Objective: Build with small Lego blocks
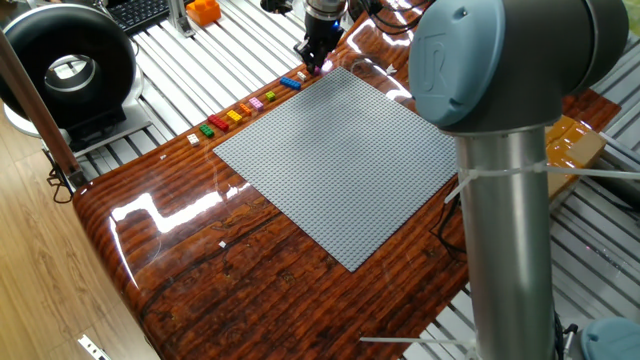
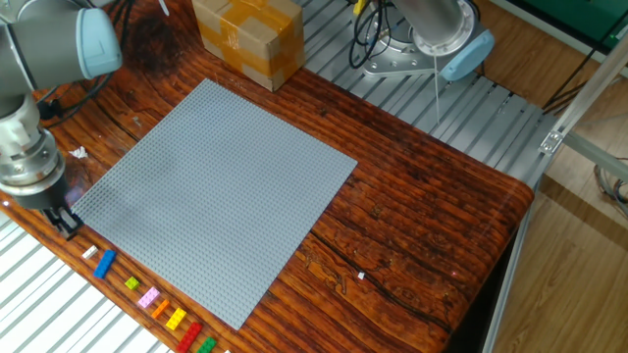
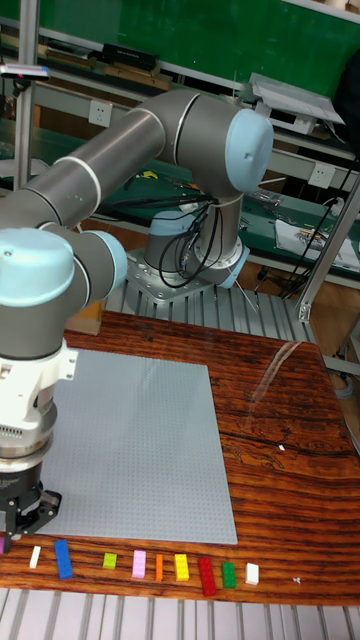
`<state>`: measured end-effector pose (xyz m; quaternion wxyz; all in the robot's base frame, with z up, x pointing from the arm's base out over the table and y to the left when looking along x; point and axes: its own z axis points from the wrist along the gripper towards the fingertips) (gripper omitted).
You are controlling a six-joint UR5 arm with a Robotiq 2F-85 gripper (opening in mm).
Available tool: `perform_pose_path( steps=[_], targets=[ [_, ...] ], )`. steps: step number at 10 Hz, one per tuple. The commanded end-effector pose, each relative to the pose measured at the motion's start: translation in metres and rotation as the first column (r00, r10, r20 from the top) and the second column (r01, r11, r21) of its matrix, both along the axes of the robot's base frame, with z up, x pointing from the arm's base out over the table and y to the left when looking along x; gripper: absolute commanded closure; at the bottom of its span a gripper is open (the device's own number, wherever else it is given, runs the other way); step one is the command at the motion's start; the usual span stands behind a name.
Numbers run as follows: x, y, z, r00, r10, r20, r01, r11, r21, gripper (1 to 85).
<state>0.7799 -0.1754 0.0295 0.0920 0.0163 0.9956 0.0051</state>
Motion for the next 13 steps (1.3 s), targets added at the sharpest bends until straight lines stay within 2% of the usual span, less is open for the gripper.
perform_pose_path(
  steps=[1,2,3,4,9,13],
  targets=[
    [-0.016,0.001,0.014,1.000,0.012,0.012,-0.013,0.999,0.030,84.7],
    [-0.026,0.001,0.018,1.000,0.016,-0.008,-0.016,0.999,0.033,84.7],
    [-0.031,-0.006,0.016,1.000,0.017,-0.017,-0.017,1.000,0.009,84.7],
    [-0.036,-0.008,0.011,1.000,0.013,-0.017,-0.013,1.000,0.004,84.7],
    [-0.038,0.001,-0.010,1.000,0.005,0.027,-0.007,0.999,0.052,84.7],
    [-0.042,-0.003,-0.012,1.000,-0.002,0.019,0.001,0.999,0.046,84.7]
  ],
)
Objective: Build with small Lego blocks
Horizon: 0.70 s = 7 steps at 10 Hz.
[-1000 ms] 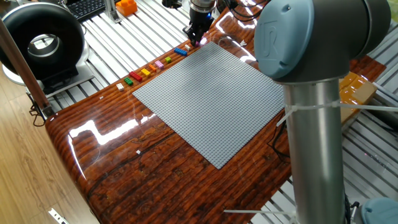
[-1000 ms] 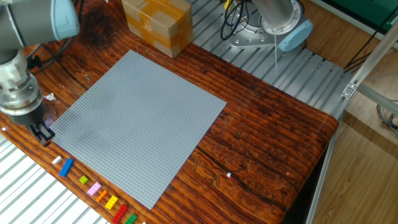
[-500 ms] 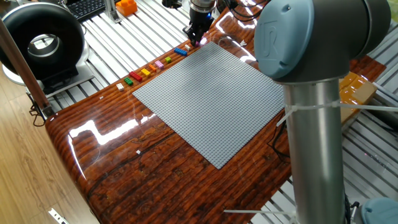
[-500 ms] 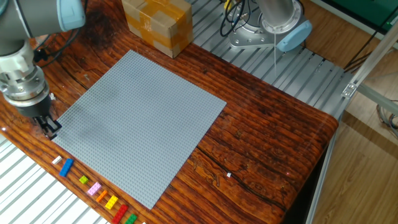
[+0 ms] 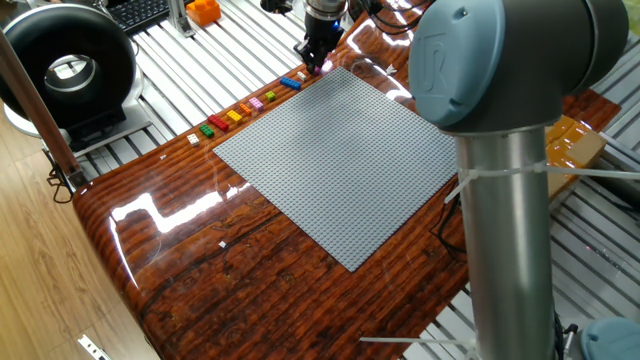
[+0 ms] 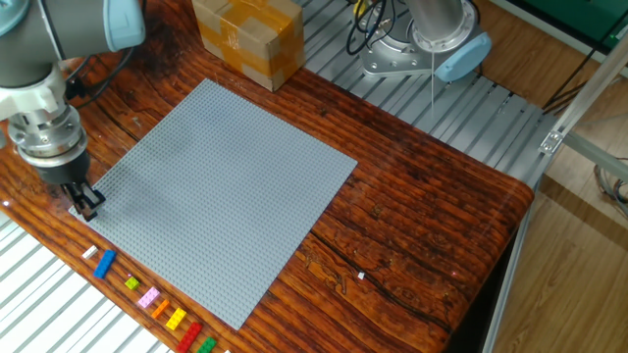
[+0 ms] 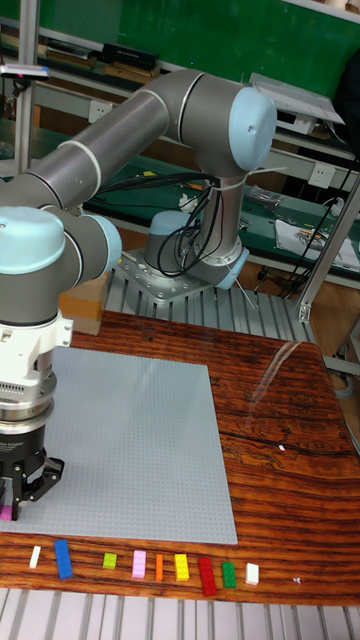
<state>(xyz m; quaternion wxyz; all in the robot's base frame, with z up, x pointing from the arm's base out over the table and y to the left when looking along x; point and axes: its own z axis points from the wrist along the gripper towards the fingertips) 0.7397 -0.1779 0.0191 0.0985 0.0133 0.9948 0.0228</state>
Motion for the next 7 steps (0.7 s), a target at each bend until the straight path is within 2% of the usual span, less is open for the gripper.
perform_pose_path(
  steps=[1,2,4,7],
  targets=[
    [-0.0024,-0.0012,-0.0013,1.000,-0.012,0.004,0.012,1.000,0.011,84.7],
    [-0.0029,-0.0030,-0.0019,1.000,-0.010,0.004,0.010,1.000,0.004,84.7],
    [-0.0019,0.0005,-0.0061,1.000,-0.009,0.018,0.009,1.000,0.018,84.7],
    [-0.0030,0.0052,-0.0070,0.999,0.029,0.019,-0.030,0.999,0.028,84.7]
  ],
)
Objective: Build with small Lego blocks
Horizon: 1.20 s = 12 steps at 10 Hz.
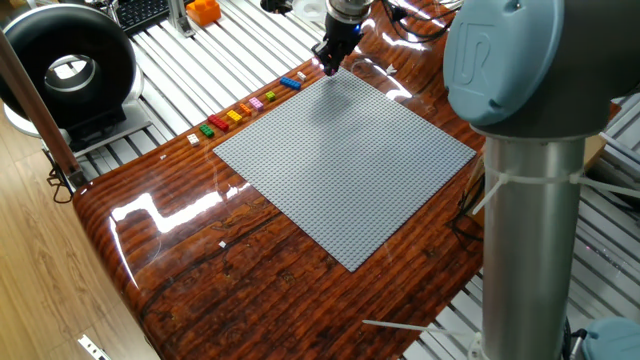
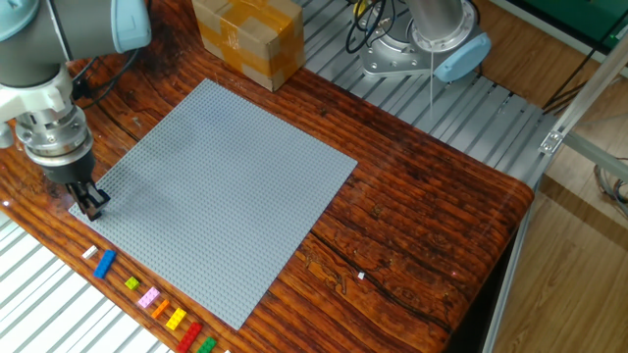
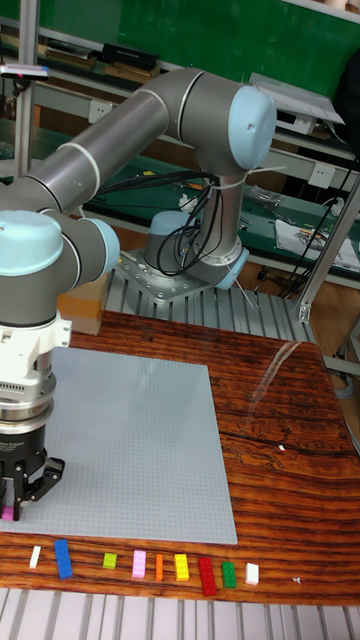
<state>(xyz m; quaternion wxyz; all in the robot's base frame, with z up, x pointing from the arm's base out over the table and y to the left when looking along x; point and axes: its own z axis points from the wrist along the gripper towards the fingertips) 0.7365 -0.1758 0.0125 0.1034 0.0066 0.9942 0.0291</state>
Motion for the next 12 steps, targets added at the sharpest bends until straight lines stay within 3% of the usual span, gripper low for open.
perform_pose_path(
  steps=[1,12],
  targets=[
    [0.0000,0.0032,-0.0012,1.000,0.018,0.008,-0.018,1.000,0.016,84.7],
    [0.0033,0.0076,-0.0040,0.999,0.015,0.028,-0.016,0.999,0.036,84.7]
  ],
)
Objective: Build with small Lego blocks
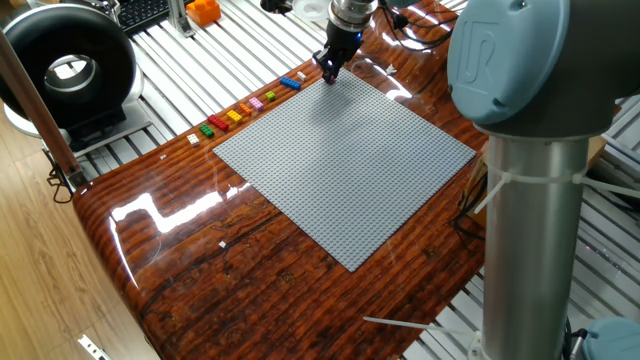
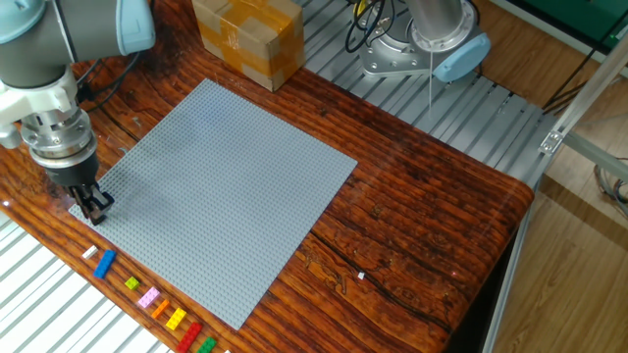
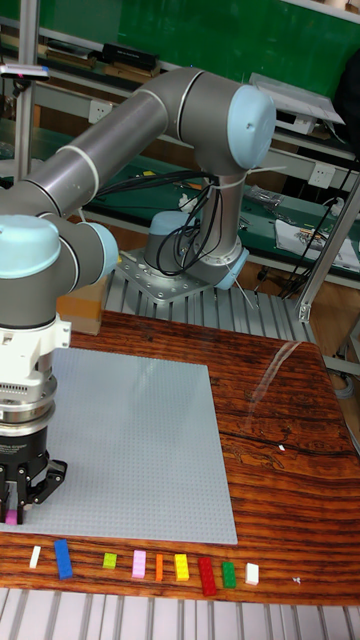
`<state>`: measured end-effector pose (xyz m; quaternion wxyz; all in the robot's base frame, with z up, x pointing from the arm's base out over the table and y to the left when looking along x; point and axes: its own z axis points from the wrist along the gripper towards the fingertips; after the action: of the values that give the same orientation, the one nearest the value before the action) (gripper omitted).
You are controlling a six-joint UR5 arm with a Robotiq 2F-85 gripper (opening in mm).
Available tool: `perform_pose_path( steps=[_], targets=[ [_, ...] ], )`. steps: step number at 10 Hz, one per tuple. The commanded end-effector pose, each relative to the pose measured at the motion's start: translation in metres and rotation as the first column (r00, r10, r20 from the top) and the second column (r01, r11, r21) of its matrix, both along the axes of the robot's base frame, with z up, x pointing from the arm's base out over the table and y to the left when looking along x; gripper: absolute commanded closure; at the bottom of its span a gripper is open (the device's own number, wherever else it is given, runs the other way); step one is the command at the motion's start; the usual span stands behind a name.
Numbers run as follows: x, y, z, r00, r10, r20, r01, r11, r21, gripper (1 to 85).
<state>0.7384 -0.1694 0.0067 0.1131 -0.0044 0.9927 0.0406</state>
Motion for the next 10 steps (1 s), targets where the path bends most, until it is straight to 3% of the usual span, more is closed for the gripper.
perform_pose_path(
  steps=[1,5,10],
  targets=[
    [0.003,0.001,0.002,1.000,-0.015,0.011,0.015,1.000,0.017,84.7],
    [0.005,0.001,0.002,1.000,-0.011,0.022,0.011,1.000,0.016,84.7],
    [0.006,-0.013,0.002,1.000,-0.007,0.025,0.008,0.999,-0.040,84.7]
  ],
)
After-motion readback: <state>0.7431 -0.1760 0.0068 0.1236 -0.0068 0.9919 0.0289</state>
